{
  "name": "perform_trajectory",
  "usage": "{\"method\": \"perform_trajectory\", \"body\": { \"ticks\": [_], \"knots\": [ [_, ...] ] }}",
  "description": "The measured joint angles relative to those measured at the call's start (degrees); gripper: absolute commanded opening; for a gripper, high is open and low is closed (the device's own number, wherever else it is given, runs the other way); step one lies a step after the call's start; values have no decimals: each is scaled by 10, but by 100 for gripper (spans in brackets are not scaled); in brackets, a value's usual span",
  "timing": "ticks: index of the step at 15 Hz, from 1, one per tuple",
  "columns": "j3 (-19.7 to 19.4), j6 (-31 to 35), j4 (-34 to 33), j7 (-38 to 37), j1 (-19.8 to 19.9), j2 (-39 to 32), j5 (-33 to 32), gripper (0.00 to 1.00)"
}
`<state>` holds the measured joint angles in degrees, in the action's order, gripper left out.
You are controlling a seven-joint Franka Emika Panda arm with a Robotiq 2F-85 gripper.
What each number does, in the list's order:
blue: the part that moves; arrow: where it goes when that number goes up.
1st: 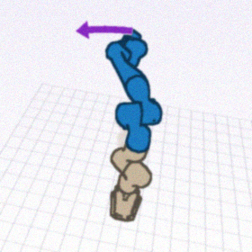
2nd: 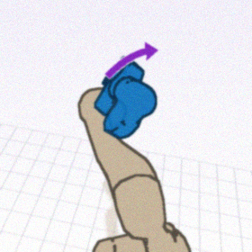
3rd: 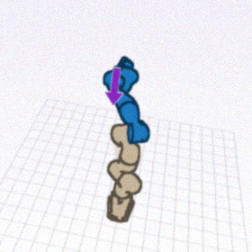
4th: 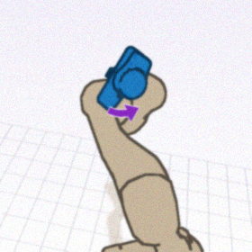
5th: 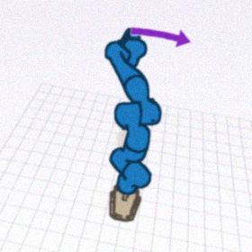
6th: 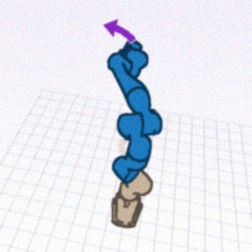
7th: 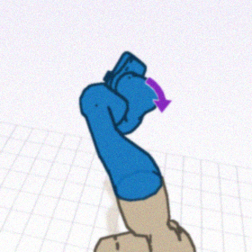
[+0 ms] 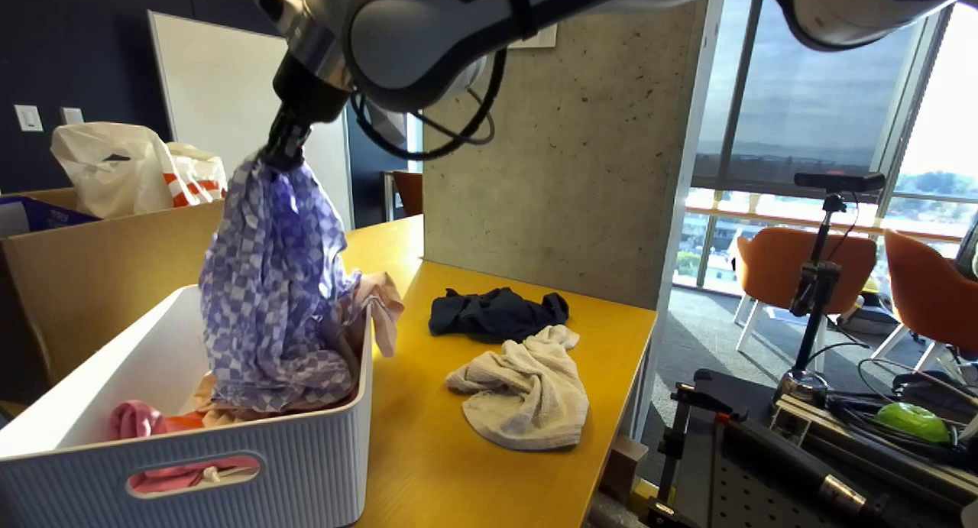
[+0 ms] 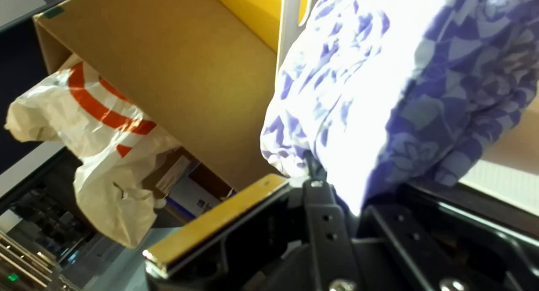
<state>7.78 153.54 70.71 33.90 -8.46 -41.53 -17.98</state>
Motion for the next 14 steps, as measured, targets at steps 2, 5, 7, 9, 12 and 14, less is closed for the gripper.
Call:
{"method": "perform_trajectory", "body": {
  "ticks": [2, 5, 7, 9, 12, 14],
  "knots": [
    [4, 0, -7, 9, 6, -40, 9, 1],
    [9, -1, -22, 27, 17, -93, 21, 1],
    [12, -16, -46, 39, 26, -133, 31, 1],
    [16, -38, -83, 55, 33, -179, 43, 26],
    [17, -63, -137, 65, 33, -234, 48, 44],
    [17, -63, -150, 66, 25, -242, 48, 59]
  ]
}}
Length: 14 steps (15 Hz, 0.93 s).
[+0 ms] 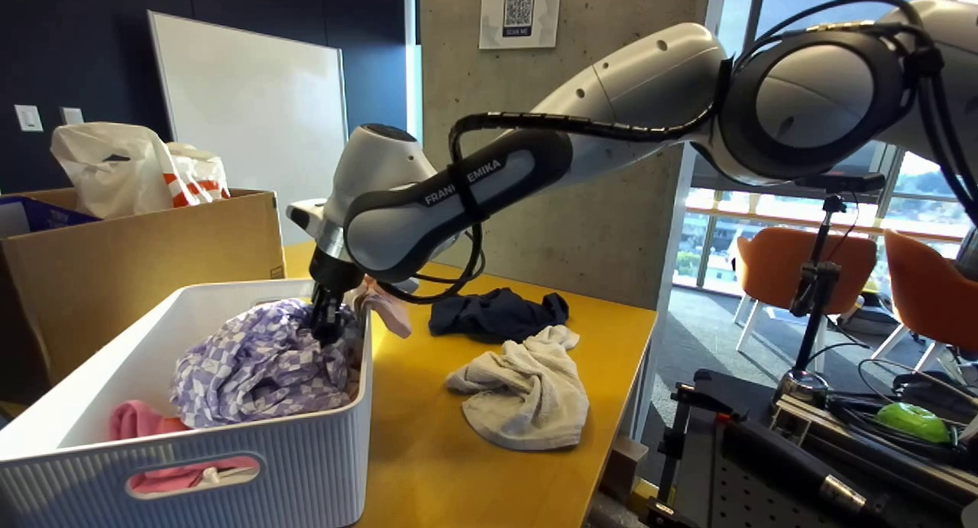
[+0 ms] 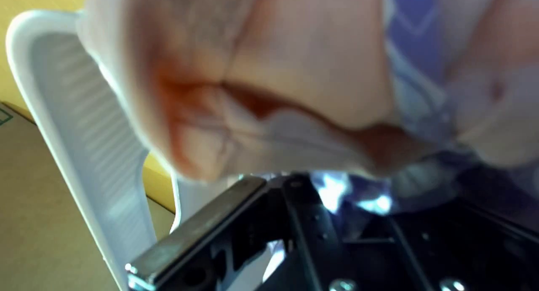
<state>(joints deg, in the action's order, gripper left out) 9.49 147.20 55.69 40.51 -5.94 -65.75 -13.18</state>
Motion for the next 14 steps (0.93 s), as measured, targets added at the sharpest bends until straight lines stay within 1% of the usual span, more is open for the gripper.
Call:
{"method": "perform_trajectory", "body": {
  "ticks": [4, 5, 6, 9, 14],
  "knots": [
    [-1, 4, 3, -12, -25, 29, -3, 89],
    [-1, 6, 12, -21, -30, 44, -3, 95],
    [-1, 10, 24, -31, -34, 63, -3, 99],
    [-3, 16, 87, -70, -37, 133, -4, 100],
    [-11, 1, 229, -161, -38, 254, -4, 100]
  ]
}}
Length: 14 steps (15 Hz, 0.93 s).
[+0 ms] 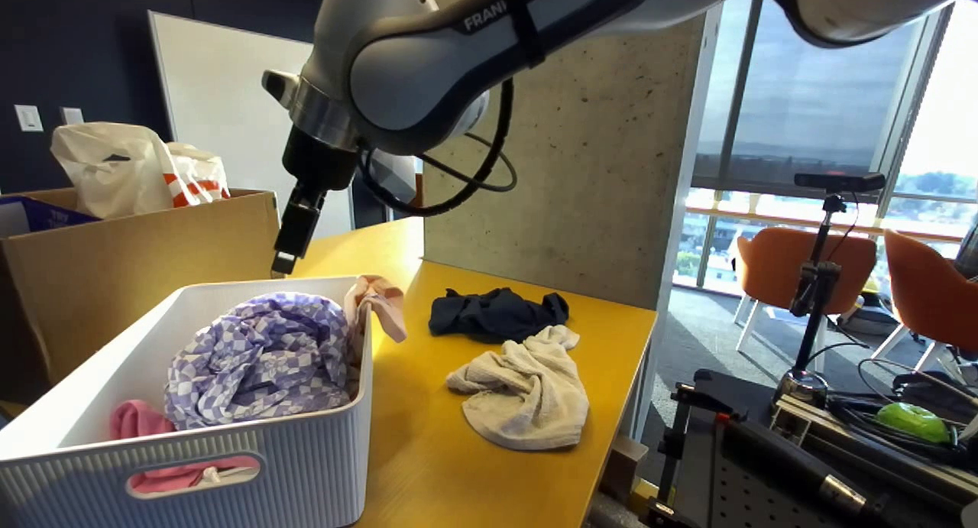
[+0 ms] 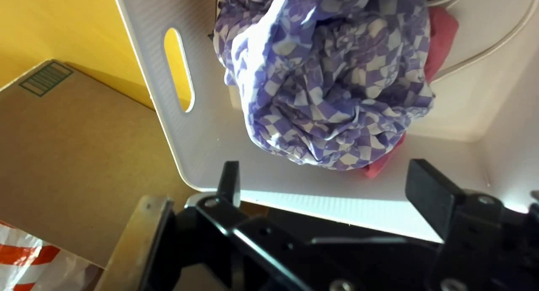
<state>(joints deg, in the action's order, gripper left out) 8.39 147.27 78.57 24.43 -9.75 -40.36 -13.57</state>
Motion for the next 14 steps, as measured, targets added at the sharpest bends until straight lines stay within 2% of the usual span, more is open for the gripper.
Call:
{"method": "perform_trajectory", "body": {
  "ticks": [4, 8, 11, 14],
  "knots": [
    [-34, 2, 123, -99, -12, 85, -23, 100],
    [-51, 1, 249, -171, -9, 174, -28, 100],
    [-59, 2, 349, -209, 4, 242, -27, 100],
    [-66, 15, 455, -218, 34, 311, -15, 100]
  ]
}}
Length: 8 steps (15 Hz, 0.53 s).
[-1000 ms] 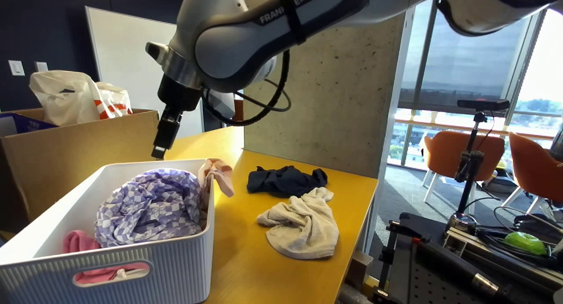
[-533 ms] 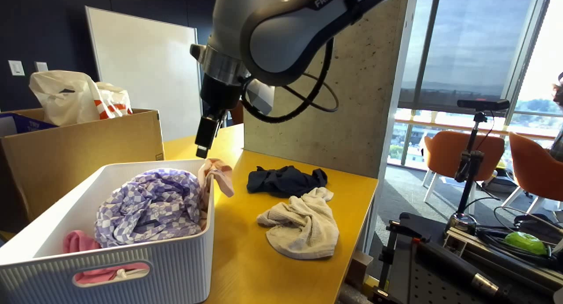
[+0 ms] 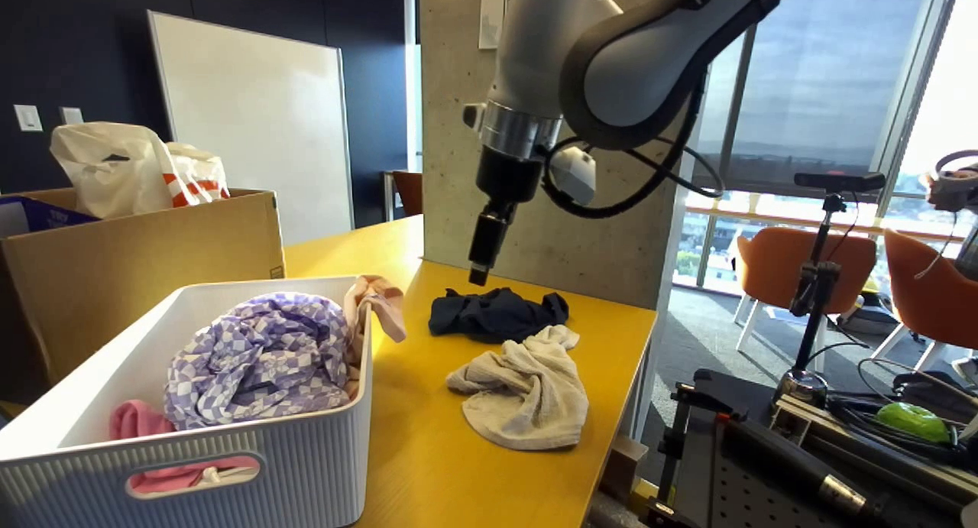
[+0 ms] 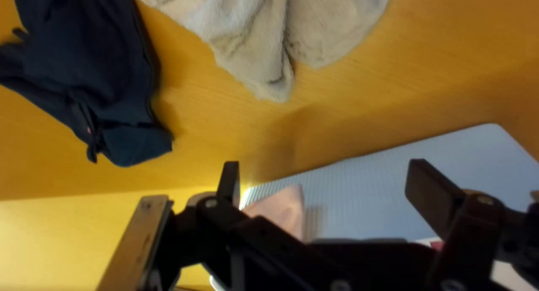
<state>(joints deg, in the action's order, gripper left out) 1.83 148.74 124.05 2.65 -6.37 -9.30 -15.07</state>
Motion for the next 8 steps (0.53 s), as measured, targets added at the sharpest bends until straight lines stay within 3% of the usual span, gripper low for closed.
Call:
{"method": "perform_trajectory", "body": {
  "ticks": [4, 8],
  "knots": [
    [-30, 74, 118, 56, 61, 57, 5, 100],
    [-40, 150, 142, 178, 106, 15, 72, 100]
  ]
}}
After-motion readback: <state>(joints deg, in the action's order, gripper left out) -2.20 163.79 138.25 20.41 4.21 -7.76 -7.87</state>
